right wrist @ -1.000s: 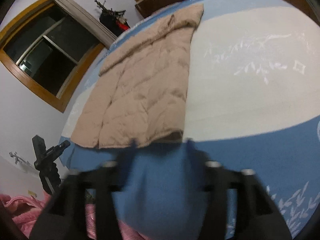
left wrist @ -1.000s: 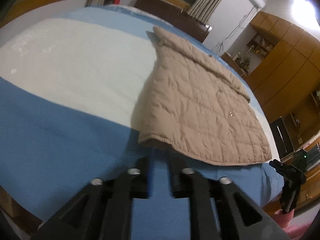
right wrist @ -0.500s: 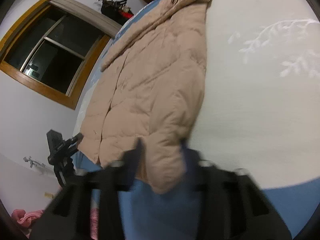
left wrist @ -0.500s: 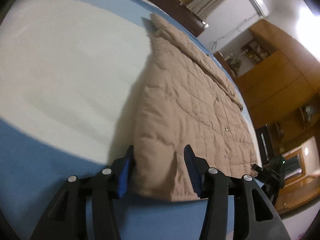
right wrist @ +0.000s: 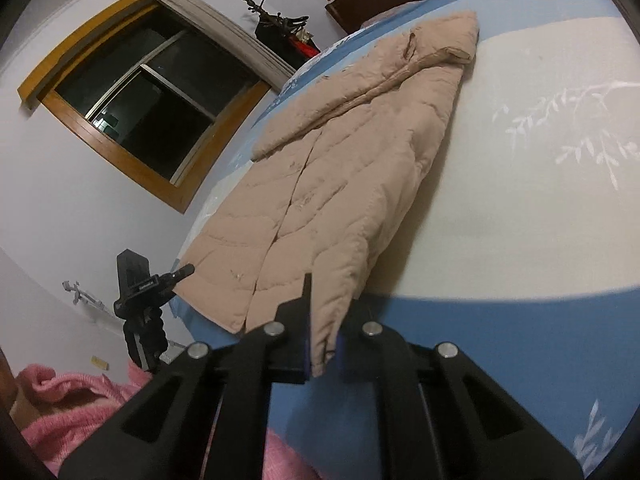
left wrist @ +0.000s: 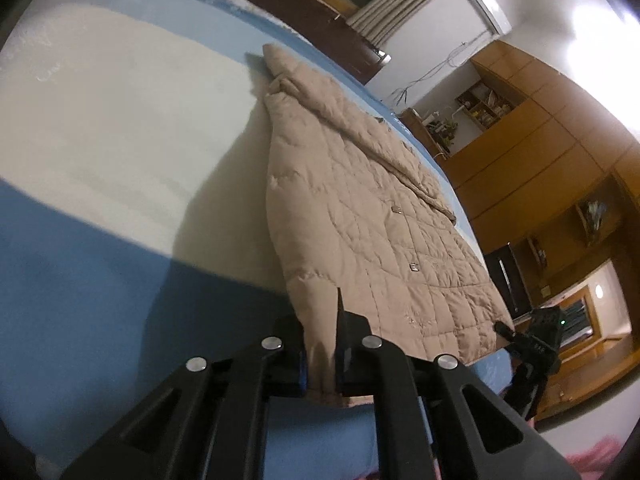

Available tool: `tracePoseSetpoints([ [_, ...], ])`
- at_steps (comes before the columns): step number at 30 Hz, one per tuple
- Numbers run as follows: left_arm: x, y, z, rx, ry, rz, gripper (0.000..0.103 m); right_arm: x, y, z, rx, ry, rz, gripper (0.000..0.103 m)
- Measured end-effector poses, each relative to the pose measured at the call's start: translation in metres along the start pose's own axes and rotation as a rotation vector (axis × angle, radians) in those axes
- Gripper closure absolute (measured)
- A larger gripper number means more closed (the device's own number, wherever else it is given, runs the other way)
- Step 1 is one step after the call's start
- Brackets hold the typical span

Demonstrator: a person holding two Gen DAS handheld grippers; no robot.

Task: Fold large clothes
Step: 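Lift the hem with both tools and fold it up toward the collar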

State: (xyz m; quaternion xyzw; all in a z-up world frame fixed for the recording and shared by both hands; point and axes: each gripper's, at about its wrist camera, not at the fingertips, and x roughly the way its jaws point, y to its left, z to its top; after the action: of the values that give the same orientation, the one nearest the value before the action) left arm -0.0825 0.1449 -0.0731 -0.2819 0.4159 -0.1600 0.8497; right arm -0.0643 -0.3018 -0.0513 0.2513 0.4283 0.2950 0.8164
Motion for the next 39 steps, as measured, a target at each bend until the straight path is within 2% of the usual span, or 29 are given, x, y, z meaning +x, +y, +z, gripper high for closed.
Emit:
tracePoseSetpoints([
  [3,0.003,0.001,0.001,0.012,0.001,0.036,0.094,0.008,-0.012,0.006,0.040,0.020,-0.013,0.096],
  [6,0.010,-0.003,0.015,0.000,0.004,0.006,0.094,0.007,-0.013,0.019,0.059,0.011,0.000,0.096],
  [9,0.006,-0.017,0.034,0.035,-0.021,-0.024,0.093,0.008,-0.010,0.044,0.047,-0.014,0.004,0.096],
  [12,0.009,-0.030,0.056,0.083,-0.046,-0.021,0.093,0.011,-0.004,0.072,0.035,-0.022,-0.046,0.095],
  [17,0.025,-0.049,0.092,0.141,-0.063,0.055,0.093,0.023,0.001,0.109,0.039,-0.019,-0.195,0.096],
  [20,0.041,-0.059,0.114,0.179,-0.077,0.106,0.093,0.032,0.003,0.133,0.041,-0.030,-0.235,0.095],
  [23,0.060,-0.060,0.140,0.176,-0.077,0.122,0.093,0.044,-0.002,0.159,0.055,-0.037,-0.268,0.096],
  [31,0.100,-0.050,0.213,0.156,-0.094,0.194,0.093,0.073,-0.044,0.228,0.157,-0.022,-0.290,0.096],
  [39,0.161,-0.050,0.262,0.189,-0.043,0.266,0.093,0.111,-0.074,0.281,0.198,0.007,-0.324,0.095],
])
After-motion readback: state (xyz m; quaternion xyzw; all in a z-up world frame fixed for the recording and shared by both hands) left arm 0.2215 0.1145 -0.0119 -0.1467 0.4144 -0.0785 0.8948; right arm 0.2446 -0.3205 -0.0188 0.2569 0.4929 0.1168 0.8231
